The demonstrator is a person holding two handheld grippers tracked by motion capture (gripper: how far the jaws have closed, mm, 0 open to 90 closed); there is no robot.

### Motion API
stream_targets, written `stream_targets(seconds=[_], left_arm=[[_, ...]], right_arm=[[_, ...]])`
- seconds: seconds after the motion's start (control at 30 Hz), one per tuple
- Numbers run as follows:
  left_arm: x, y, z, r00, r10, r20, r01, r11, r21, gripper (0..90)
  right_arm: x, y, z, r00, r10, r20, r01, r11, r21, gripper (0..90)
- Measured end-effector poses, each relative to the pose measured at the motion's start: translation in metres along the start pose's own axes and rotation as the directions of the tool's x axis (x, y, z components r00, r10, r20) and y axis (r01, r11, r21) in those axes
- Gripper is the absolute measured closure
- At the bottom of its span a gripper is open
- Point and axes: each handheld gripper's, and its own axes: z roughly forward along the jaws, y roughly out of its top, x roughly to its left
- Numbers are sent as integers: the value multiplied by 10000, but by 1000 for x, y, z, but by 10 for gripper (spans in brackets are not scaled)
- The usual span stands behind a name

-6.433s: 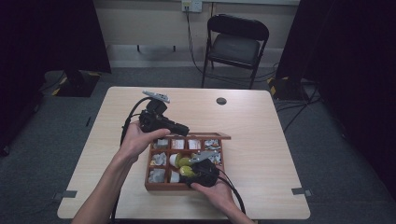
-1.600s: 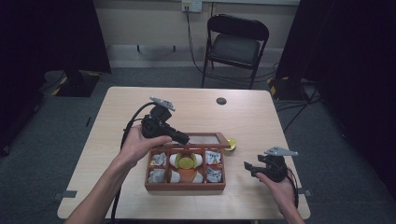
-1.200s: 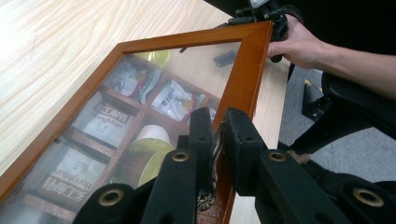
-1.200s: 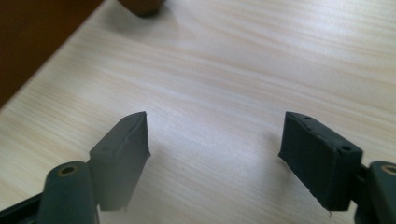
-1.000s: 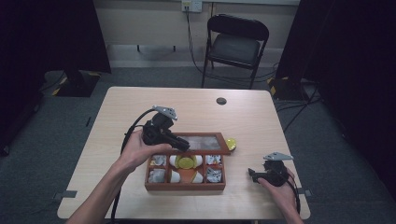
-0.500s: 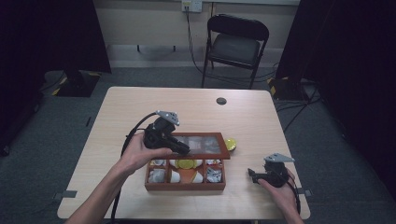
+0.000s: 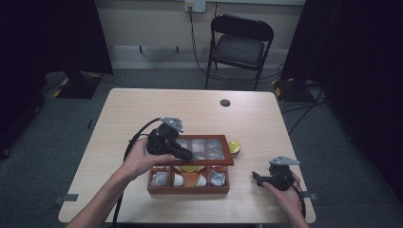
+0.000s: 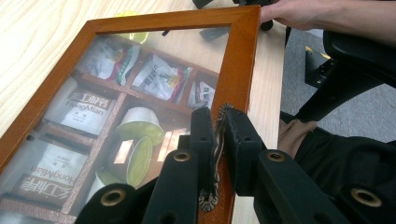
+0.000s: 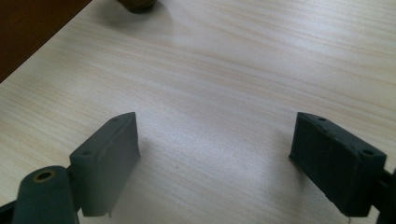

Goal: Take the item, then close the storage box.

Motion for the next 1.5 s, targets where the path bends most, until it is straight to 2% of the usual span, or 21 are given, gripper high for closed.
stream_targets(seconds=[0.23, 0.67, 1.0, 1.07, 1.17, 1.2, 1.27, 1.3, 1.37, 1.5], left_arm=[[-1, -1, 2, 9998, 183, -11, -183, 9997, 171, 824], [-2, -4, 6, 9999, 99, 25, -100, 9997, 207, 824], [-4, -8, 14, 9997, 213, 103, -219, 9983, 535, 824], [-4, -10, 17, 9999, 1, 161, -11, 9979, 642, 823], [-4, -10, 20, 9996, 135, 229, -152, 9968, 785, 824], [-5, -10, 20, 9998, 189, 10, -190, 9960, 875, 824], [-5, -10, 20, 9998, 187, -28, -184, 9963, 836, 824], [-5, -10, 21, 9998, 131, 157, -142, 9972, 741, 824], [-6, -11, 24, 9997, 227, 59, -232, 9955, 915, 825], [-7, -13, 30, 9996, 254, 154, -270, 9935, 1106, 825]], right_arm=[[0, 0, 0, 10000, 6, 3, -6, 10000, -10, 146], [0, 0, 0, 10000, 2, 1, -2, 10000, -30, 146], [0, 0, 1, 10000, 6, 22, -6, 10000, -38, 146], [0, 0, 1, 10000, 31, 49, -31, 10000, -17, 146], [0, 0, 1, 10000, 23, 34, -23, 10000, -56, 146], [0, 0, 1, 10000, 23, 34, -23, 10000, -56, 146], [0, 0, 0, 10000, 32, 30, -32, 10000, -43, 146], [0, 0, 0, 10000, 34, 38, -34, 10000, -48, 146], [0, -1, 0, 10000, 36, 27, -36, 10000, -64, 145], [-1, -1, 0, 10000, 26, 4, -26, 10000, -89, 145]])
